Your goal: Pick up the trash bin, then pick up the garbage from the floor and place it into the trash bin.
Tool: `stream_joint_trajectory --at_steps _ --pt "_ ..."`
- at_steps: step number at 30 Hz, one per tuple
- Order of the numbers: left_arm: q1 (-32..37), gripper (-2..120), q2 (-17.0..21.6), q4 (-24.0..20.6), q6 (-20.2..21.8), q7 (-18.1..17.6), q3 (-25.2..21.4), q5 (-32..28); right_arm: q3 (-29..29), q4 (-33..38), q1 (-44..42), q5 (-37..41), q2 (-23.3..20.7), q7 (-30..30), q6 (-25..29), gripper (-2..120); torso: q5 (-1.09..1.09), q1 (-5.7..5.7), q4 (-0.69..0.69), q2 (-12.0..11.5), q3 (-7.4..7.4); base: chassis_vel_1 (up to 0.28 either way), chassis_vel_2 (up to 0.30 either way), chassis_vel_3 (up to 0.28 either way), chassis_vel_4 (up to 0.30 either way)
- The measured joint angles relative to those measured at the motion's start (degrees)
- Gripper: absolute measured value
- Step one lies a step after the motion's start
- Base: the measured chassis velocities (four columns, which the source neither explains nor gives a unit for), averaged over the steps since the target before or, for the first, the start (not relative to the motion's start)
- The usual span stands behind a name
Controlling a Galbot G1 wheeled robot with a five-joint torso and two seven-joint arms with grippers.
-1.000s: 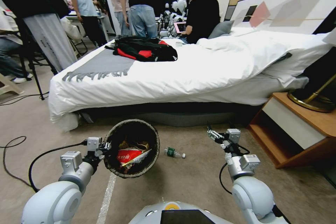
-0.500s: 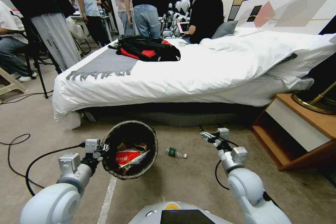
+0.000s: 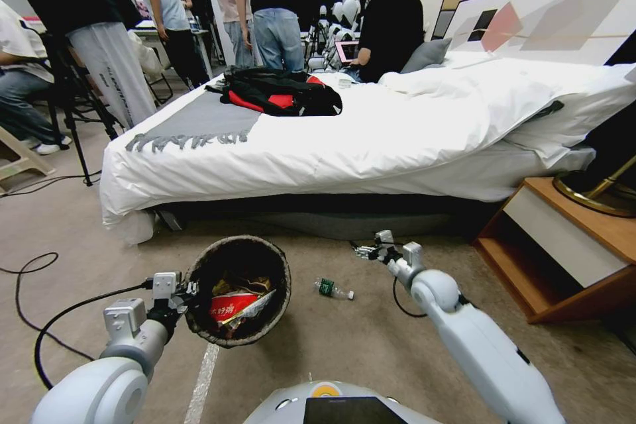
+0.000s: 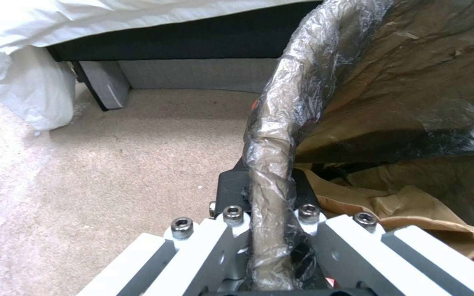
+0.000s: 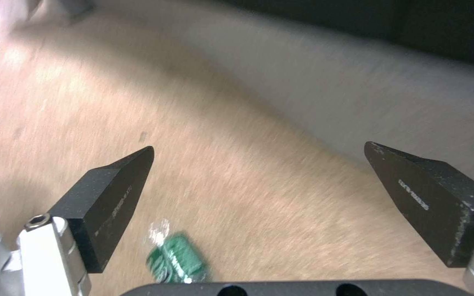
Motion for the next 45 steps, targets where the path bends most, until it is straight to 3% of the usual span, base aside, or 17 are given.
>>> stream_joint_trajectory --at_steps 6,9,17,28,45 --pt "0.11 0 -0.05 0.00 0.00 0.00 -0.07 0.42 -5.13 -7.79 5.15 -0.72 2.42 -2.93 0.13 100 0.01 0.00 0.00 0.00 0.00 0.000 0.000 0.000 0.000" --pt "0.14 0 0.33 0.00 0.00 0.01 -0.23 0.58 -8.80 -14.36 9.40 -1.45 5.53 -4.83 0.48 100 0.01 0.00 0.02 0.00 0.00 0.000 0.000 0.000 0.000" --pt "-0.07 0 0.14 0.00 0.00 -0.05 0.20 0.65 -12.07 -25.90 13.87 -3.99 12.06 -6.48 1.19 100 0.00 0.00 0.01 0.00 0.00 0.000 0.000 0.000 0.000" --pt "-0.24 0 0.29 0.00 0.00 -0.04 0.05 0.68 -13.01 -35.58 15.70 -8.77 17.55 -6.34 2.62 100 0.00 0.00 0.02 0.00 0.00 0.000 0.000 0.000 0.000" --pt "-0.94 0 0.68 0.00 0.00 0.14 0.33 0.55 -12.42 -43.65 15.98 -15.28 20.52 -4.76 5.76 100 0.00 0.00 0.00 0.00 0.00 0.000 0.000 0.000 0.000"
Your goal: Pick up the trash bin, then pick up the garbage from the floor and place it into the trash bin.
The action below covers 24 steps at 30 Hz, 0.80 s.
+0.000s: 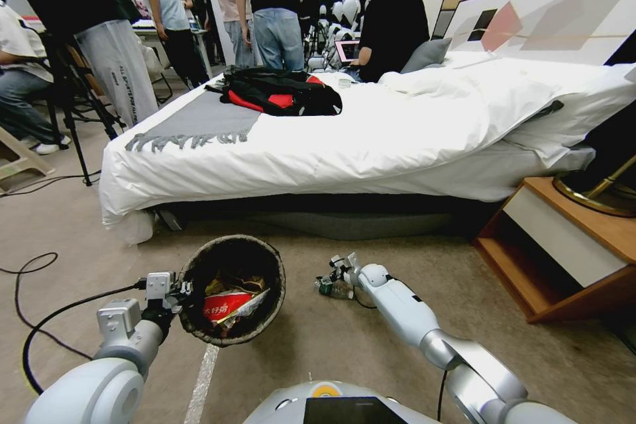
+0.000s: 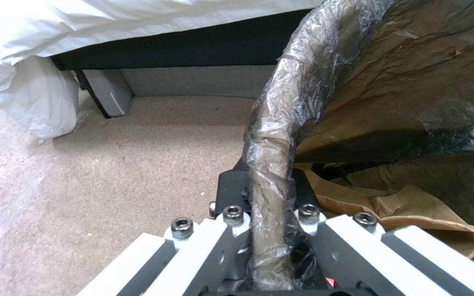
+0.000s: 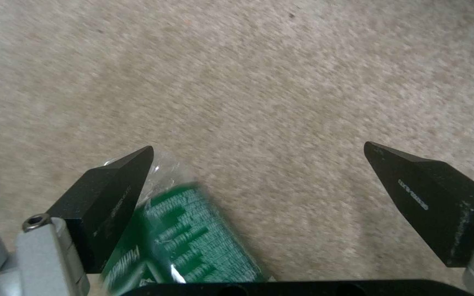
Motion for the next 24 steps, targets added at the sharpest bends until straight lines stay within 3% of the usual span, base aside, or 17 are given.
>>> stream_joint_trajectory --at_steps 17,24 --pt "-0.02 0 0.47 0.00 0.00 0.13 0.20 -0.17 -0.16 2.37 -1.90 -1.02 -0.14 0.48 0.15 100 0.00 0.00 0.01 0.00 0.00 0.000 0.000 0.000 0.000" --pt "-0.20 0 0.68 0.00 0.00 0.19 0.30 -0.22 -0.04 8.40 -3.34 0.16 -2.20 1.91 -0.42 100 0.01 0.00 0.02 0.00 0.00 0.000 0.000 0.000 0.000"
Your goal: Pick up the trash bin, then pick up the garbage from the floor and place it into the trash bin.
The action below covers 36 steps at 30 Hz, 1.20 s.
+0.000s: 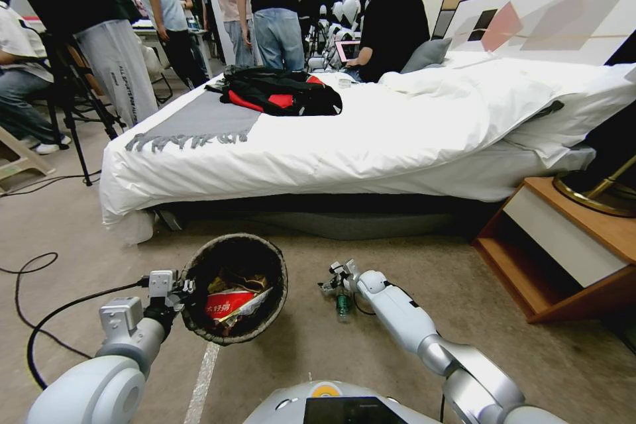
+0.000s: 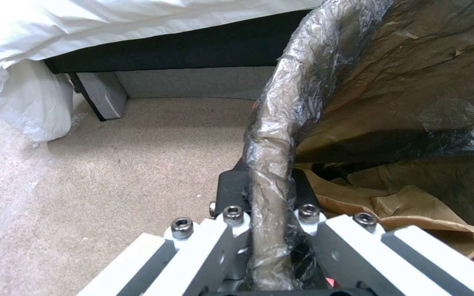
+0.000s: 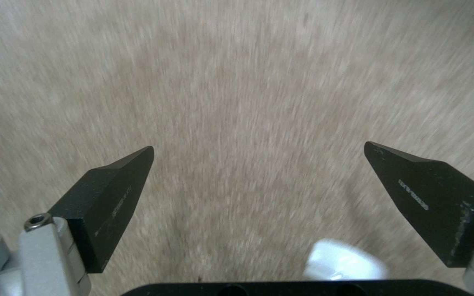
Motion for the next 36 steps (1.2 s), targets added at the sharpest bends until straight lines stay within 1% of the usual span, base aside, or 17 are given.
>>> stream_joint_trajectory --at_steps 1,2,3,4,5,6,7,9,10,12,13,16,17,20,25,36 --pt "-0.23 0 0.10 0.00 0.00 0.03 0.06 -0.02 0.01 3.14 -1.06 1.04 -1.10 1.22 -0.44 100 -0.01 0.00 -0.01 0.00 0.00 0.000 0.000 0.000 0.000" --pt "-0.53 0 0.20 0.00 0.00 0.06 0.20 -0.07 0.44 9.07 -3.56 2.91 -2.87 4.80 -1.91 100 -0.01 0.00 -0.01 0.00 0.00 0.000 0.000 0.000 0.000" --pt "-0.53 0 0.20 0.00 0.00 0.06 0.20 -0.07 0.44 9.07 -3.56 2.91 -2.87 4.80 -1.91 100 -0.01 0.00 -0.01 0.00 0.00 0.000 0.000 0.000 0.000" --pt "-0.64 0 0.27 0.00 0.00 0.09 0.27 -0.11 1.07 12.70 -5.41 3.67 -3.79 7.21 -3.16 100 0.00 0.00 -0.01 0.00 0.00 0.000 0.000 0.000 0.000" --pt "-0.72 0 0.31 0.00 0.00 0.11 0.31 -0.13 1.45 14.85 -6.57 4.15 -4.42 8.78 -3.94 100 0.01 0.00 -0.01 0.00 0.00 0.000 0.000 0.000 0.000" --pt "-0.72 0 0.31 0.00 0.00 0.11 0.31 -0.13 1.45 14.85 -6.57 4.15 -4.42 8.78 -3.94 100 0.01 0.00 -0.01 0.00 0.00 0.000 0.000 0.000 0.000" --pt "-0.91 0 0.41 0.00 0.00 0.16 0.43 -0.13 2.16 17.57 -8.10 4.51 -5.22 10.64 -4.71 100 0.00 0.00 -0.02 0.00 0.00 0.000 0.000 0.000 0.000" --pt "-1.30 0 0.62 0.00 0.00 0.30 0.63 -0.17 3.53 20.61 -10.17 4.72 -6.16 13.32 -6.01 100 0.00 0.00 -0.02 0.00 0.00 0.000 0.000 0.000 0.000" --pt "-1.30 0 0.62 0.00 0.00 0.30 0.63 -0.17 3.53 20.61 -10.17 4.72 -6.16 13.32 -6.01 100 0.00 0.00 -0.02 0.00 0.00 0.000 0.000 0.000 0.000" --pt "-1.67 0 0.84 0.00 0.00 0.45 0.74 -0.26 4.53 23.27 -11.85 6.65 -7.08 16.93 -7.91 100 0.00 0.00 0.00 0.00 0.00 0.000 0.000 0.000 0.000" --pt "-1.67 0 0.84 0.00 0.00 0.45 0.74 -0.26 4.53 23.27 -11.85 6.65 -7.08 16.93 -7.91 100 0.00 0.00 0.00 0.00 0.00 0.000 0.000 0.000 0.000" --pt "-2.13 0 1.02 0.00 0.00 0.56 0.76 -0.41 5.95 26.25 -14.03 9.00 -8.43 20.97 -10.24 100 0.00 0.00 -0.01 0.00 0.00 0.000 0.000 0.000 0.000" --pt "-2.13 0 1.02 0.00 0.00 0.56 0.76 -0.41 5.95 26.25 -14.03 9.00 -8.43 20.97 -10.24 100 0.00 0.00 -0.01 0.00 0.00 0.000 0.000 0.000 0.000" --pt "-2.52 0 1.08 0.00 0.00 0.60 0.77 -0.63 6.95 28.68 -16.12 12.53 -9.25 24.48 -12.29 100 0.00 0.00 -0.02 0.00 0.00 0.000 0.000 0.000 0.000" --pt "-2.88 0 1.20 0.00 0.00 0.62 0.82 -0.74 7.41 28.77 -17.19 13.12 -9.26 24.92 -12.93 100 0.00 0.00 -0.01 0.00 0.00 0.000 0.000 0.000 0.000" --pt "-3.71 0 1.61 0.00 0.00 0.68 1.00 -0.86 7.28 25.16 -17.13 13.13 -6.62 24.42 -12.68 100 0.00 0.00 -0.01 0.00 0.00 0.000 0.000 0.000 0.000"
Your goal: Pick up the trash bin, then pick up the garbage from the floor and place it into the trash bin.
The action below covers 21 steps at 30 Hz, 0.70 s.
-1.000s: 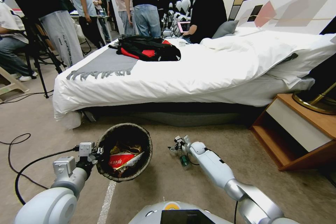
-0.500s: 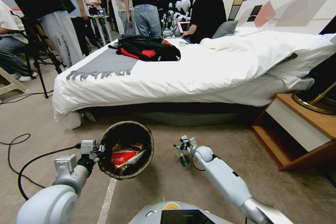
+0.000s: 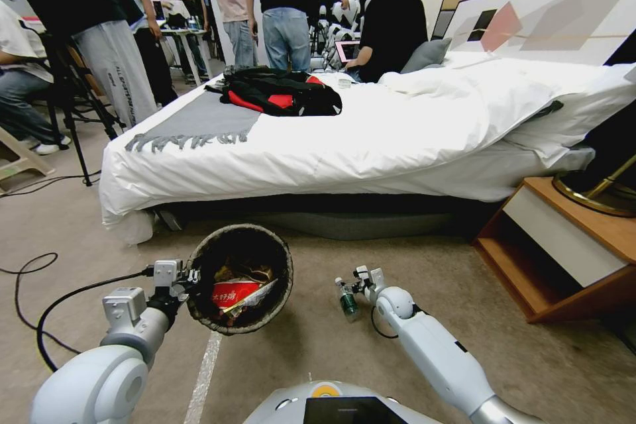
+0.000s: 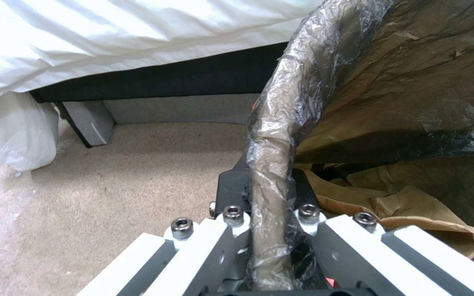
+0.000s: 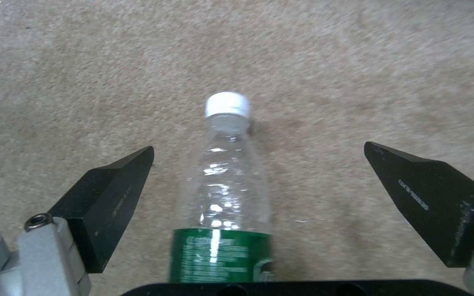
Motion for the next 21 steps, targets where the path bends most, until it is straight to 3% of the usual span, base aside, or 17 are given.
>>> stream_joint_trajectory --at_steps 21 --pt "0.64 0 -0.07 0.00 0.00 0.02 0.13 0.19 -0.37 -8.36 0.28 -2.16 3.53 -0.37 2.25 100 0.00 0.00 0.00 0.00 0.00 0.000 0.000 0.000 0.000"
